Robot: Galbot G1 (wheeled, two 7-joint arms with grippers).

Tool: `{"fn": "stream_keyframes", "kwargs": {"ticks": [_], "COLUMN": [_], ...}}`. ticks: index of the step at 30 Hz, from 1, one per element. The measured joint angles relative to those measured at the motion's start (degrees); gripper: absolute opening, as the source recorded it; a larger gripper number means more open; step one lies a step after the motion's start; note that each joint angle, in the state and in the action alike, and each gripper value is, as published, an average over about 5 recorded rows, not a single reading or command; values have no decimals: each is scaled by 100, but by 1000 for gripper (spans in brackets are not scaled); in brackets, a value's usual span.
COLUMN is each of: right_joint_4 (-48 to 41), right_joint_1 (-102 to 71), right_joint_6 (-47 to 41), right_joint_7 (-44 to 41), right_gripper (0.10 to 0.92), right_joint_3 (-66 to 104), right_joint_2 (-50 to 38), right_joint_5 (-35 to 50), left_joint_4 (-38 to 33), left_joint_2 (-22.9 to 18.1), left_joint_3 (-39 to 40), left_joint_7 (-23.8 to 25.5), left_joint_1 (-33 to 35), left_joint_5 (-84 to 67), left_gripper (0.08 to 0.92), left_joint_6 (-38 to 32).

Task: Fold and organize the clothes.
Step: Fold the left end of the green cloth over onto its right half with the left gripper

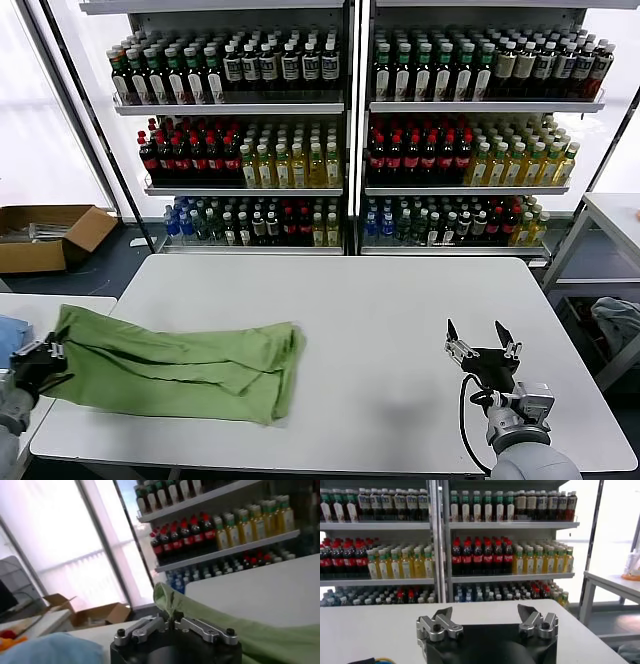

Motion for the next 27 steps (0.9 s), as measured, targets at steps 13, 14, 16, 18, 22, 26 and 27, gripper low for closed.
{"fn": "stream_keyframes", "kwargs": {"ticks": [13,14,16,18,22,26,27], "right_joint_4": [236,257,297,337,417,497,517], "right_joint_1": [-149,-167,-203,-241,-317,-410,-436], "right_joint_6": [-54,-55,-56,-56,-49,-27,-22], "right_joint_7": [-17,-20,-24,-26,-27,-31,-32], "right_gripper": [823,823,823,823,823,823,823], "right_joint_3": [56,56,55,55,57,59,61], "right_joint_2": [118,131,156,182,236,292,305], "right_joint_5": [-112,-127,-158,-188,-252,-321,-337], "left_joint_4": [-1027,-1118,-1266,-1372,-1537,-1698,-1724], "left_joint_2": [-478,-565,-743,-915,-1195,-1367,-1402], "left_joint_3": [851,986,1255,1511,1970,2369,2463], "left_joint_7": [-228,-258,-309,-356,-432,-469,-474], "left_joint_1": [98,88,64,34,-32,-73,-85], "left_joint_5": [376,419,504,590,753,916,960], "left_gripper": [102,102,102,102,102,102,102], "left_joint_6": [247,271,308,342,422,484,495]}}
